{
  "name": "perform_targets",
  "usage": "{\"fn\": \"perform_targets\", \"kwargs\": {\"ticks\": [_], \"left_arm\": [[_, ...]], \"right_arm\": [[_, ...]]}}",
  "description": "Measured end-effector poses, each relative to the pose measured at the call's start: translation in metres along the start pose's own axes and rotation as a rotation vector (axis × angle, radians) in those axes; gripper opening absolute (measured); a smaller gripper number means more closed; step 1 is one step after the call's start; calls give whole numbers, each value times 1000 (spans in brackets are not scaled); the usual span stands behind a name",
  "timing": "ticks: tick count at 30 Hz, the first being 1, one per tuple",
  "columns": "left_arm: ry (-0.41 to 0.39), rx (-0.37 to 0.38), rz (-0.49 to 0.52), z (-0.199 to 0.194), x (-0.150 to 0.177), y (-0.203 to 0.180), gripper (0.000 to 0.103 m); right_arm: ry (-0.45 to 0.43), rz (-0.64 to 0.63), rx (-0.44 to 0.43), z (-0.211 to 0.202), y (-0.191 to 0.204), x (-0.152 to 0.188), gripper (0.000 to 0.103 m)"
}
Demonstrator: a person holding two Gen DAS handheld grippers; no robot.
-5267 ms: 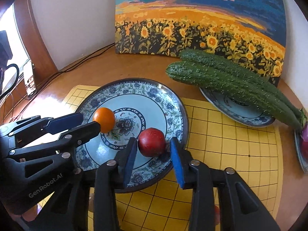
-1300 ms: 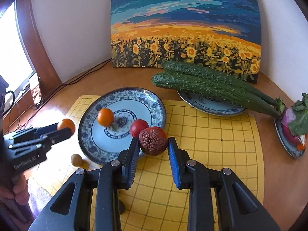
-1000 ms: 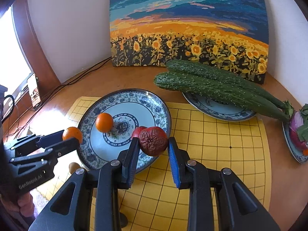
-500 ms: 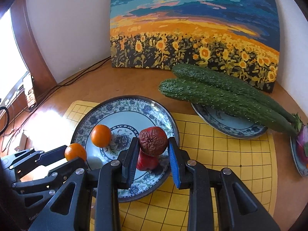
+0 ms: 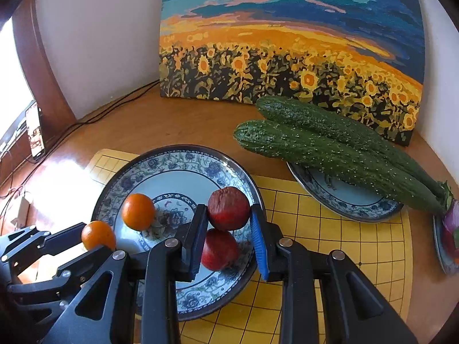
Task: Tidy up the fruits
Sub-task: 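Carry the orange with the left tool while the right tool carries the wrinkled fruit onto the plate, then open both tools on the plate and withdraw them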
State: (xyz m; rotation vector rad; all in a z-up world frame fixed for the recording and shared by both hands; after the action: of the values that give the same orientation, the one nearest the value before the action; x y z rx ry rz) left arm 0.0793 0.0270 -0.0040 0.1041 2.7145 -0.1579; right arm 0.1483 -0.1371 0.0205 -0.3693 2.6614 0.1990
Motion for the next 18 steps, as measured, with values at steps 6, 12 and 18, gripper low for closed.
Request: {"fn": "perform_targets", "kwargs": {"ticks": [6,12,18], "left_arm": [[6,4,1,0,-1,0,37],[7,4,-3,0,-1,0,41],[-2,7,-1,-7,1,0,44]], "right_arm": [[3,-18,-3,4,4,-1,31],[-11,-40,4,0,9,1,43],[-37,-34,0,-16,10,3,45]]}}
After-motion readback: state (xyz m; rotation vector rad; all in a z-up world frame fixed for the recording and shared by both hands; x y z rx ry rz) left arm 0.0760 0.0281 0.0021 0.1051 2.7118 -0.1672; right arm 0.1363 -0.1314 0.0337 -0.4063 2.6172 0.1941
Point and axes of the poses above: each gripper's, at about its wrist camera, not at the fingertips, and z roughly the way its jaws point, y to its left, x to its underside, the point moved 1 cm from there along z, roughly the way its jaws point, and after that the axes turned 12 degrees about y, right-handed, at the moved point
